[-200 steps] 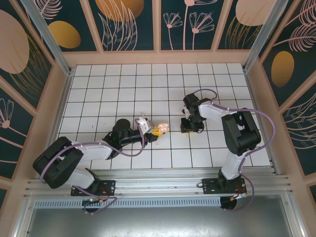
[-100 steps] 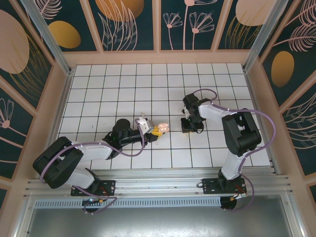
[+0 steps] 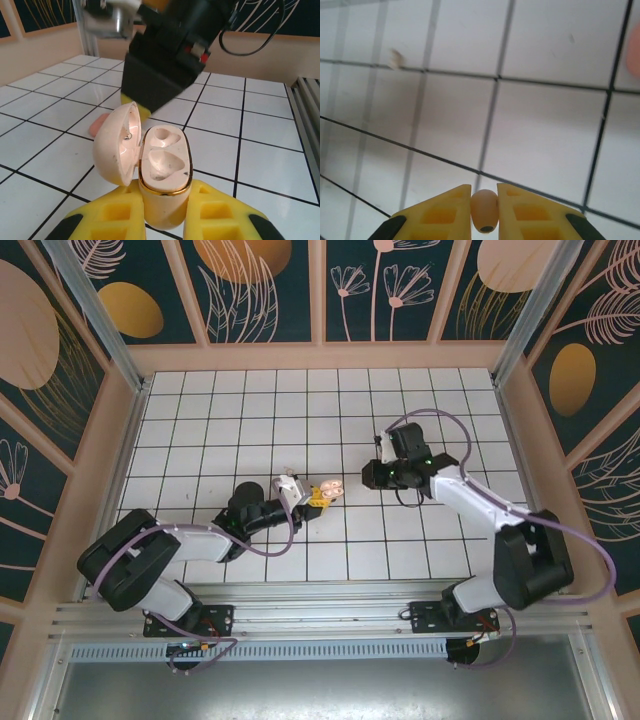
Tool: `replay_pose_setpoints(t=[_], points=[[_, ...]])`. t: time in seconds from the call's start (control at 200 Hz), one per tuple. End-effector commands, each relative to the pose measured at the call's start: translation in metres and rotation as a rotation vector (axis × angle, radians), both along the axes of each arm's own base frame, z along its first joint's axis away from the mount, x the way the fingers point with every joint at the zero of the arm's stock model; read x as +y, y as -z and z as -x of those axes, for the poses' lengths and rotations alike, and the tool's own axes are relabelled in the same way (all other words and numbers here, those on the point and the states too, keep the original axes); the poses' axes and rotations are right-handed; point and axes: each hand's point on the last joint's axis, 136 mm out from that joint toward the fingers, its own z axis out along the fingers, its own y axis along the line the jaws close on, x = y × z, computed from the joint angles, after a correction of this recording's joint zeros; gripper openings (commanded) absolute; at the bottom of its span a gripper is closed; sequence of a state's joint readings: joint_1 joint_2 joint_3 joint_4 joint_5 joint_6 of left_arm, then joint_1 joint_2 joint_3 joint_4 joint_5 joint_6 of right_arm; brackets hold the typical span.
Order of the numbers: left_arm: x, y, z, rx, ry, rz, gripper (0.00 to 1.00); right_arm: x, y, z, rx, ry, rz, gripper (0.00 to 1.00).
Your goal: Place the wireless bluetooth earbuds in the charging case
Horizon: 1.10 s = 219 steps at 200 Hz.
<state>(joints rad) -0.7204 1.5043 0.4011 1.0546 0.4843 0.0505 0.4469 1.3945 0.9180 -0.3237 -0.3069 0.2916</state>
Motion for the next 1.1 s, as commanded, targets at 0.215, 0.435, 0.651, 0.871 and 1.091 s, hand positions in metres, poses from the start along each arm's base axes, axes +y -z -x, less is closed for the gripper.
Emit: replay_pose_setpoints(t=[0.215, 0.435, 0.651, 0.871, 1.091], points=[[-0.004, -0.020, -0.006, -0.113, -0.020, 0.087, 0.08, 0.022, -0.107, 0.014, -0.436, -0.059, -0.342, 0.18], [-0.008, -0.026, -0.008, -0.108, -0.014, 0.116, 0.08, 0.031, -0.122, 0.042, -0.515, -0.125, -0.464, 0.19], [-0.011, -0.031, -0.009, -0.106, -0.009, 0.131, 0.08, 0.049, -0.118, 0.054, -0.519, -0.188, -0.495, 0.19], [-0.011, -0.035, -0.008, -0.108, -0.008, 0.140, 0.08, 0.054, -0.105, 0.052, -0.498, -0.202, -0.480, 0.19], [-0.010, -0.039, -0.008, -0.114, -0.014, 0.148, 0.08, 0.056, -0.093, 0.051, -0.480, -0.207, -0.455, 0.19]])
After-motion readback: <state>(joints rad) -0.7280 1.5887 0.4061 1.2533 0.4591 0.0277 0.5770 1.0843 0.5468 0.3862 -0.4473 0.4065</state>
